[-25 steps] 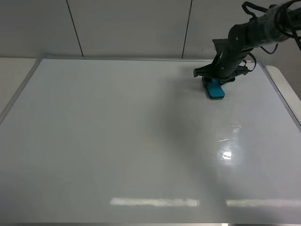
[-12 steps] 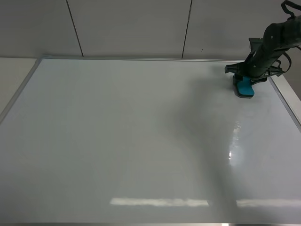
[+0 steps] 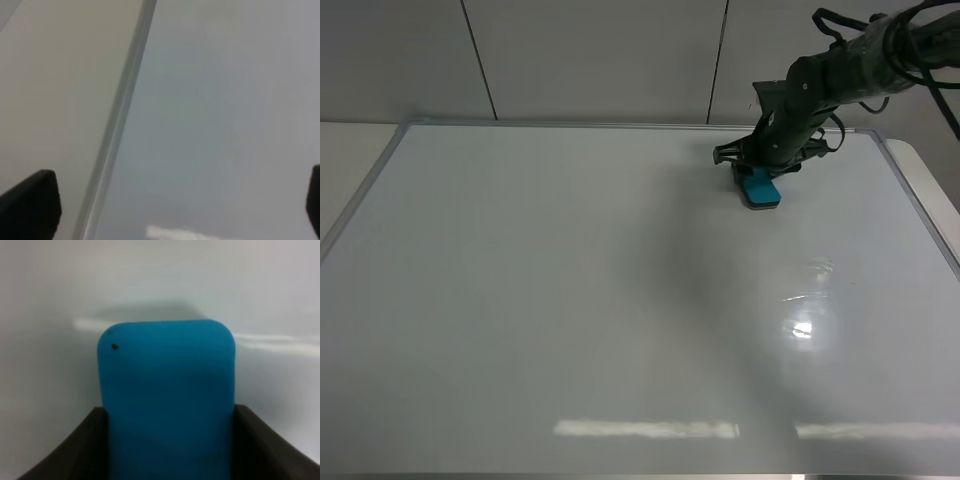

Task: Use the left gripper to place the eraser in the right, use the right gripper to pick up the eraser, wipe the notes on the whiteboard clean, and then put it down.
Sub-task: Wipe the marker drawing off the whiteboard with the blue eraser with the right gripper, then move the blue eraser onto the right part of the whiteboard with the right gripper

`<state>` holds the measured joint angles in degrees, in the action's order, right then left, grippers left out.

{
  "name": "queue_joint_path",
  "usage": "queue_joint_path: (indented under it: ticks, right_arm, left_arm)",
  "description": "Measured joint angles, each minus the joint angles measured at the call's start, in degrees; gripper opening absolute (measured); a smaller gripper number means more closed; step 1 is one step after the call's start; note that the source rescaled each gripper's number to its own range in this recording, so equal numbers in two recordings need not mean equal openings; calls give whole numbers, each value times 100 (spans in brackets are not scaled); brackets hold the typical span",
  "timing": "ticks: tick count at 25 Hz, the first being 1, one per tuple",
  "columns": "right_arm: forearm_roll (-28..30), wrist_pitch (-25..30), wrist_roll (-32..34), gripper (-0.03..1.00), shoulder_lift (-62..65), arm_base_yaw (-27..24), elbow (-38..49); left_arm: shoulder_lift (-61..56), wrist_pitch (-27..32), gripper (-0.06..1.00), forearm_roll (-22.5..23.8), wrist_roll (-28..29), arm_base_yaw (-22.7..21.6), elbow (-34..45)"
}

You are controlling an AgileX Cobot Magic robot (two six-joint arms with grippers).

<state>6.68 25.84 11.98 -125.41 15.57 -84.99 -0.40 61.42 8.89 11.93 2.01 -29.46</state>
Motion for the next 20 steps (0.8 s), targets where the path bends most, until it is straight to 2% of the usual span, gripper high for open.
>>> queue_joint_path:
  ticks: [4, 10, 16, 20]
  right_arm:
    - [-11, 8, 145, 2, -5, 139, 0]
    - [-142, 586, -23, 2, 399, 156, 245]
    - [-47, 177, -66, 2, 1793, 106, 1847]
    - [-29, -397, -66, 2, 2532, -100, 3250]
  left_arm:
    - [0, 0, 100, 0, 0, 0, 0]
    - [0, 0, 100, 0, 0, 0, 0]
    - [0, 0, 100, 0, -10, 0, 0]
    - [0, 0, 100, 0, -10, 0, 0]
